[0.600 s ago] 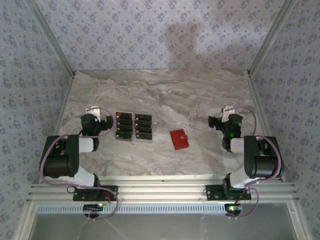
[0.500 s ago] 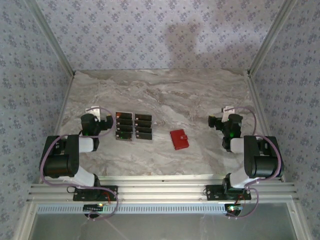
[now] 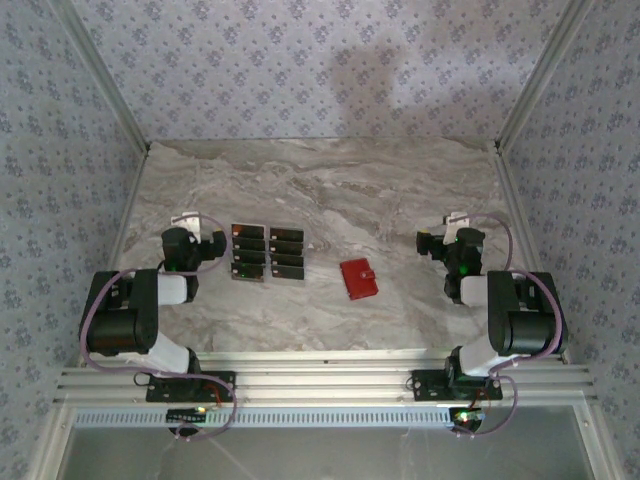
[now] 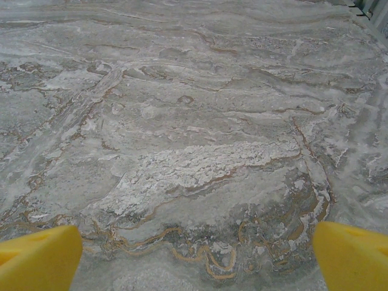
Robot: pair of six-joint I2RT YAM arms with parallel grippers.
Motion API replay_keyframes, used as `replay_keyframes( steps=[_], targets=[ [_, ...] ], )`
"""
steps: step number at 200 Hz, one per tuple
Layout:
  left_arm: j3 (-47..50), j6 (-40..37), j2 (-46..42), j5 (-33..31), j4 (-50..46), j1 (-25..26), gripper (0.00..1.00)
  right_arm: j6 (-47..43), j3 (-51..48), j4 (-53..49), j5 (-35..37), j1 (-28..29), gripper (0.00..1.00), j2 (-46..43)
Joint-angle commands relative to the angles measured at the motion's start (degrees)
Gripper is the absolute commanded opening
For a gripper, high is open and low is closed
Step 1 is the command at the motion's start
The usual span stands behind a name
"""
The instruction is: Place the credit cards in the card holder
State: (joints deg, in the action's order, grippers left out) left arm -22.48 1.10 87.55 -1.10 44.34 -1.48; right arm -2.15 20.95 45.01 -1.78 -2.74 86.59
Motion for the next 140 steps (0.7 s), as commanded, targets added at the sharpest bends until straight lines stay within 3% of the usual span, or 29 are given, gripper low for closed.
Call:
replay_keyframes(
  steps=[1, 106, 140],
  targets=[
    [-1.60, 0.59, 0.56, -0.13, 1.89, -0.05, 1.00, 0.92, 1.49, 1.39, -0.13, -0.19, 1.00, 0.70],
    [-0.65, 1.01, 0.21, 1.33, 3.32, -0.79, 1.00, 0.92, 1.12, 1.90, 0.33, -0.05, 0.99, 0.08],
    [0.24, 3.50, -2.16, -0.54, 3.24, -2.10, 1.00, 1.92, 4.07, -9.31, 3.79, 0.06, 1.00, -7.92]
  ],
)
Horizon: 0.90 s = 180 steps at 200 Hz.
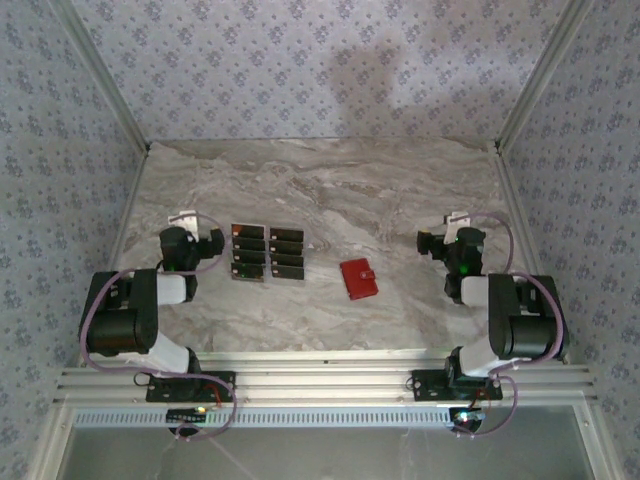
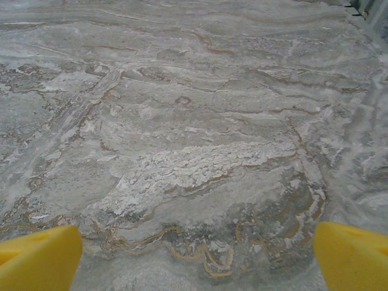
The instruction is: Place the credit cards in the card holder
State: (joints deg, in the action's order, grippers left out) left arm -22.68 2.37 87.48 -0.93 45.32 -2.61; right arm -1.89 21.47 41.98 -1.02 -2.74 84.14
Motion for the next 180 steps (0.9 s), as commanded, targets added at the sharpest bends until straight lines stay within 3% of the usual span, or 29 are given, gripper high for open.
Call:
replay_keyframes(
  steps=[1, 36, 57, 79, 109, 144, 180],
  targets=[
    [0.44, 2.26, -2.20, -0.77, 2.20, -0.98, 1.00, 1.73, 3.65, -6.55, 3.16, 0.04, 1.00, -5.69],
    [-2.16, 4.41, -7.43, -5.17, -7.04, -1.48, 1.00, 10.61, 11.15, -22.86, 5.67, -0.92, 1.00, -13.30],
    [-4.46, 5.62, -11.04, -6.97, -13.16, -1.96, 1.00, 26.66, 17.04, -35.73, 8.09, -2.71, 1.00, -16.02],
    [-7.63, 8.74, -16.49, -7.65, -20.73, -1.96, 1.00, 28.62, 21.70, -42.40, -5.28, -6.37, 1.00, -16.18],
    [-17.21, 16.05, -22.37, -7.58, -41.19, -1.21, 1.00, 29.05, 24.06, -47.69, -16.69, -6.10, 0.97, -17.16],
    [-21.63, 21.85, -27.89, -6.12, -56.22, 3.24, 1.00, 27.96, 26.79, -60.14, -18.72, 1.37, 0.84, -17.60],
    [-18.68, 27.91, -34.97, -6.00, -60.76, 9.83, 1.00, 27.37, 27.24, -68.77, -9.18, 16.28, 0.78, -16.96]
  ],
)
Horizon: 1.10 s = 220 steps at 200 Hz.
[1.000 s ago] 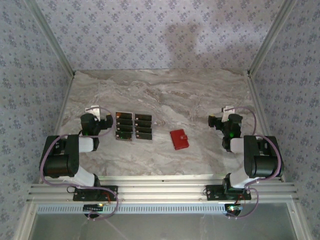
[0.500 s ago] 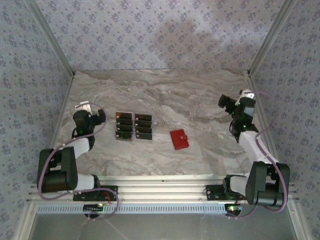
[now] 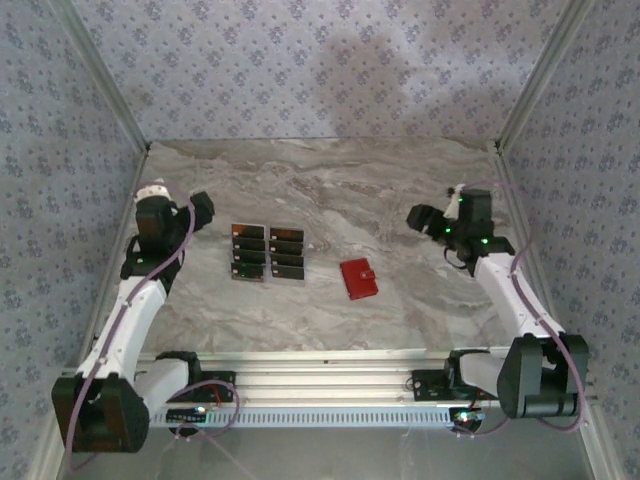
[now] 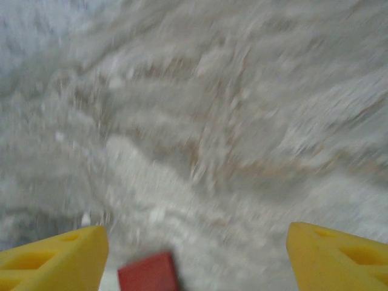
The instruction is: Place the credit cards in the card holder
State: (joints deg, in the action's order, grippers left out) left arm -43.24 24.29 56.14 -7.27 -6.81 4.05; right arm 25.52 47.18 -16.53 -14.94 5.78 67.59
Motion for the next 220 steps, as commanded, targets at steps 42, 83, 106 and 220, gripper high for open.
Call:
replay_keyframes(
  steps=[42, 83, 106, 220],
  targets=[
    [5.48, 10.09, -6.48, -2.51, -9.96, 9.47, 1.00, 0.81, 2.22, -13.42, 16.18, 21.03, 0.75, 5.86],
    [7.20, 10.69, -6.91, -3.14, -10.93, 12.45, 1.00, 0.72, 5.43, -14.67, 20.47, 27.65, 0.70, 15.90],
    [7.69, 10.73, -7.32, -3.20, -10.94, 12.94, 1.00, 0.79, 7.29, -14.49, 21.66, 29.97, 0.69, 20.83],
    [7.92, 10.10, -4.37, -2.65, -9.80, 13.69, 1.00, 0.95, 5.92, -9.61, 14.98, 27.40, 0.69, 28.10]
  ],
)
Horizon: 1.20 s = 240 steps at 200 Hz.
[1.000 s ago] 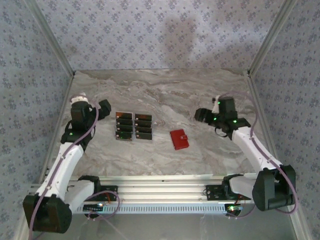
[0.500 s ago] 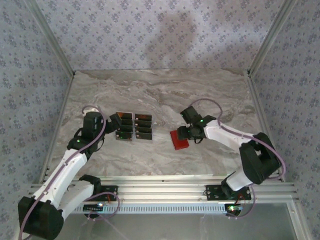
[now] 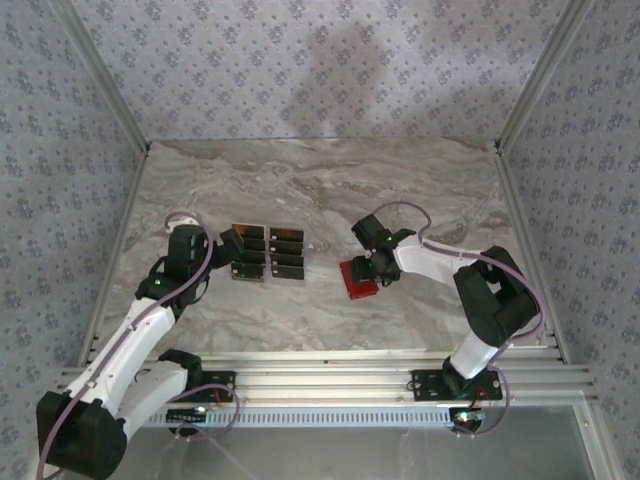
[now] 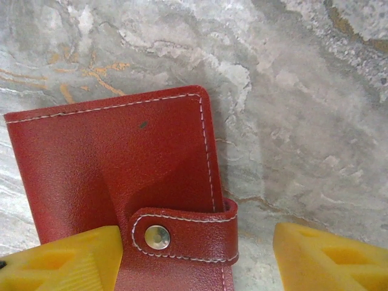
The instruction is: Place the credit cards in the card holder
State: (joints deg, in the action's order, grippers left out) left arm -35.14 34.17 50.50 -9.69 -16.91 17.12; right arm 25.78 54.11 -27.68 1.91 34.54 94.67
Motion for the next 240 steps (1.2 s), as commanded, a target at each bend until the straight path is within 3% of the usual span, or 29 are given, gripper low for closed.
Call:
replay_keyframes(
  steps=[1, 162, 217, 240],
  targets=[
    [-0.24, 0.21, 1.31, -0.19, 0.25, 0.62, 1.00, 0.68, -1.06, 1.64, -1.89, -1.39, 0.69, 0.98],
    [-1.52, -0.52, 3.54, -1.59, 0.33, 2.30, 1.00, 0.50, -2.69, 6.85, -8.40, -4.10, 0.65, 2.20],
    [-1.27, -0.41, 3.70, -1.51, 0.47, 2.56, 1.00, 0.15, -2.77, 7.35, -10.84, -4.28, 0.48, 1.42],
    [-1.25, -0.66, 3.82, -1.56, 0.49, 2.56, 1.00, 0.14, -2.84, 7.18, -11.23, -4.31, 0.44, 0.40]
  ],
)
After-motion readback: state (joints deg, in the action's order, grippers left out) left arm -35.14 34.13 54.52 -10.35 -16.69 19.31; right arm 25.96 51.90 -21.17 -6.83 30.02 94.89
